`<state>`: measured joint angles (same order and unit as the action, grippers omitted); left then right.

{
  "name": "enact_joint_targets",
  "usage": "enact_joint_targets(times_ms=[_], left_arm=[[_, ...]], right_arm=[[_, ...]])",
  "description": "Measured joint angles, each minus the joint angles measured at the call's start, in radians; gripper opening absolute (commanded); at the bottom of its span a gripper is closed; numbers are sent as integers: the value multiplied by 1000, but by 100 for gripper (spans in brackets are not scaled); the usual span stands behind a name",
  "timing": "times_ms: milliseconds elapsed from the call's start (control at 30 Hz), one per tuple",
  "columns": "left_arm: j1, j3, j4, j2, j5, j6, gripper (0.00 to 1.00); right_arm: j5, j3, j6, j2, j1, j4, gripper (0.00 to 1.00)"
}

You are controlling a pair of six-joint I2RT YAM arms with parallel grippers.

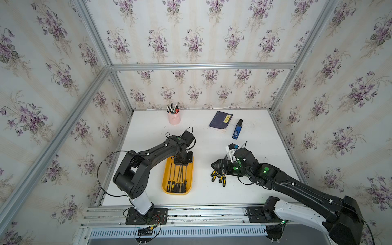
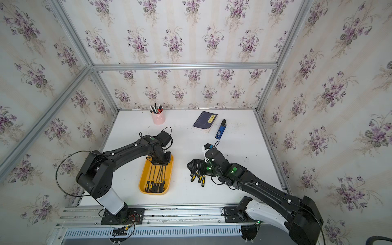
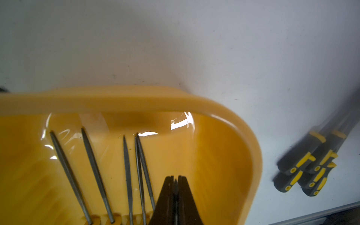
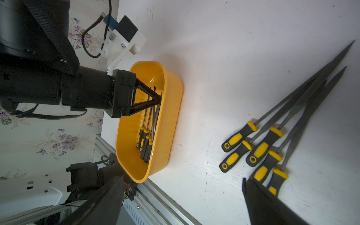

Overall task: Put the file tool into the storage box
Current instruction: Place the file tool in the storage box.

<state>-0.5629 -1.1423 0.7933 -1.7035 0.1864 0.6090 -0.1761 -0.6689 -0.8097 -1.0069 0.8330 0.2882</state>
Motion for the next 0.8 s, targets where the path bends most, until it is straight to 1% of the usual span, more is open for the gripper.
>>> enact_joint_targets(times_ms=[800], left_arm=[[-13,41,-42,-39,-1,11,0]], right_arm=[[-1,6,0,-23,0,0,100]])
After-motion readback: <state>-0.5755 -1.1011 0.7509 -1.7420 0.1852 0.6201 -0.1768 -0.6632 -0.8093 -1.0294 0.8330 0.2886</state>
